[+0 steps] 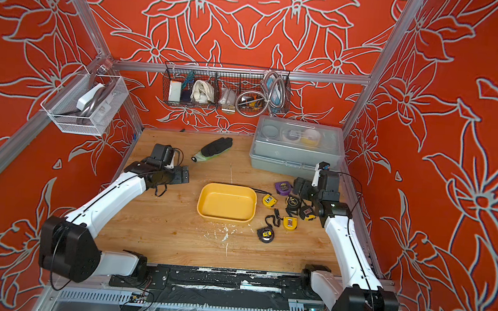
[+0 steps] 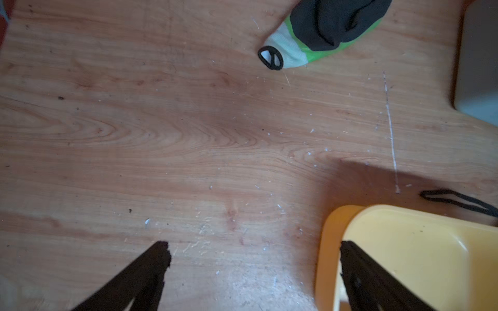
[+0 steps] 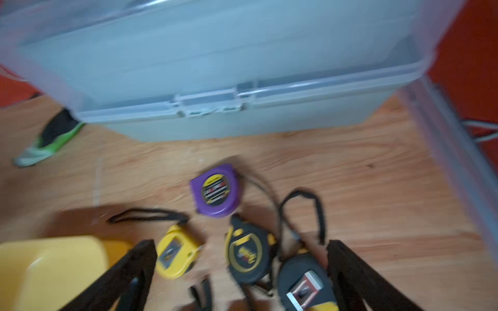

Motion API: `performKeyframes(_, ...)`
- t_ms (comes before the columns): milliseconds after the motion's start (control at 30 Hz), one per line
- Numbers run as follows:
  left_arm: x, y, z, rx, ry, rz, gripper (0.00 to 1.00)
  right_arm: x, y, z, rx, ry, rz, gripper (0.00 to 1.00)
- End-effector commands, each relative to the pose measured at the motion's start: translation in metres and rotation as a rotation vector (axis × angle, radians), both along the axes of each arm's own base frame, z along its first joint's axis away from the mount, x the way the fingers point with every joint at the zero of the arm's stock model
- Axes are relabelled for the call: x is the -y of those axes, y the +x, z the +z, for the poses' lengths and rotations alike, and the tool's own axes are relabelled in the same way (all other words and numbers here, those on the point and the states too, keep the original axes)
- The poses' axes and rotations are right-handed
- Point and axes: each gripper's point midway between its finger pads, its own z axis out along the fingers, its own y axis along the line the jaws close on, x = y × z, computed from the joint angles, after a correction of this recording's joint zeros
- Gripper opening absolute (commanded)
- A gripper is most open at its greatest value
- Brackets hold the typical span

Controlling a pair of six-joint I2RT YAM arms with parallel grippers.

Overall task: Take the tape measure out of the storage box
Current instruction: Reset both arms

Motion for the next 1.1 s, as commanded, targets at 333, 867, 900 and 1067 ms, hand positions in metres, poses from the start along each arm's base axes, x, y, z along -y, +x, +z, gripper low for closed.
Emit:
performKeyframes(333,-0.084,-0.007,-0.039,0.287,0.257,0.196,1.0,0.048,0.039,-0.059,0.143,-0.28,-0.125,1.0)
performKeyframes(867,-0.056,0.019,-0.072,0.499,0.105,-0.037,1.0,0.003,0.043,-0.08,0.258,-0.263,0.149,1.0)
performKeyframes(900,-0.057,0.019,-0.071,0.508,0.107,-0.036,1.0,0.003,0.043,-0.08,0.263,-0.262,0.148,0.99)
performKeyframes(1067,-0.056,0.019,-0.072,0.503,0.106,-0.038,1.0,0.002,0.043,-0.08,0.261,-0.263,0.15,1.0)
